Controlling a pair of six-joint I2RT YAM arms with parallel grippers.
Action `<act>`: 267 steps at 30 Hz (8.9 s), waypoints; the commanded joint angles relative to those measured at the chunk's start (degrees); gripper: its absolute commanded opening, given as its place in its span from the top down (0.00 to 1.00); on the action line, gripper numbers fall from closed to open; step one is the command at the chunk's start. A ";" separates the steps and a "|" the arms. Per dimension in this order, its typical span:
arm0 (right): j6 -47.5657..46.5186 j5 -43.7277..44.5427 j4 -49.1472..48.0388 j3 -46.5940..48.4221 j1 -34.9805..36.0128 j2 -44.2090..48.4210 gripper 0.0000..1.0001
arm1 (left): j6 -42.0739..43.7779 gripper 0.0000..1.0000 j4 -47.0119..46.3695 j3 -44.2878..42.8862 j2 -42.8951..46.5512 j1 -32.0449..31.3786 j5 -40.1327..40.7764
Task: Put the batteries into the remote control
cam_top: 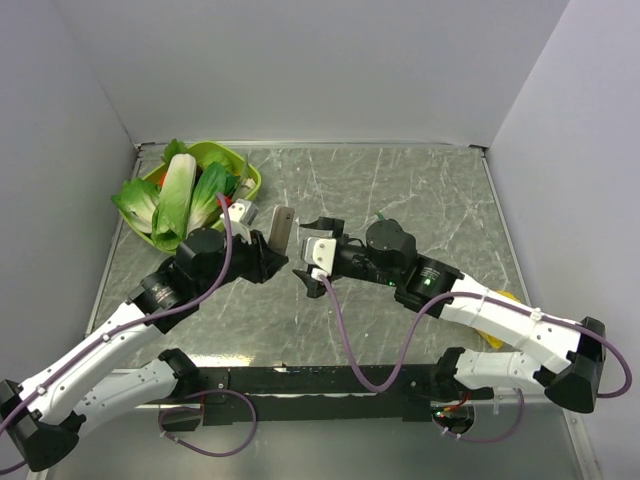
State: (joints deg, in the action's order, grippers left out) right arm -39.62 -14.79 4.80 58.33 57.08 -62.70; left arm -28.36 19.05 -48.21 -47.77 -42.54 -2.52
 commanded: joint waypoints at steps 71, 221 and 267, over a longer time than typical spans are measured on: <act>8.32 -17.64 -5.06 6.36 -7.60 -11.31 0.09 | -0.82 0.99 -10.52 -3.30 3.30 0.36 -10.31; 85.91 26.12 19.90 0.11 -8.85 -21.04 0.01 | -7.50 0.03 -3.33 7.85 -12.28 31.03 2.35; 36.81 15.05 -9.01 -14.73 -1.62 -22.38 1.00 | -19.18 0.03 -18.61 15.69 -7.68 24.97 -21.13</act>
State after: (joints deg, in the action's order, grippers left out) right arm 3.49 3.97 3.95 44.53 55.59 -85.93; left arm -40.62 6.31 -31.16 -52.84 -16.03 -20.64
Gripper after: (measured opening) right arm 0.585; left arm 0.982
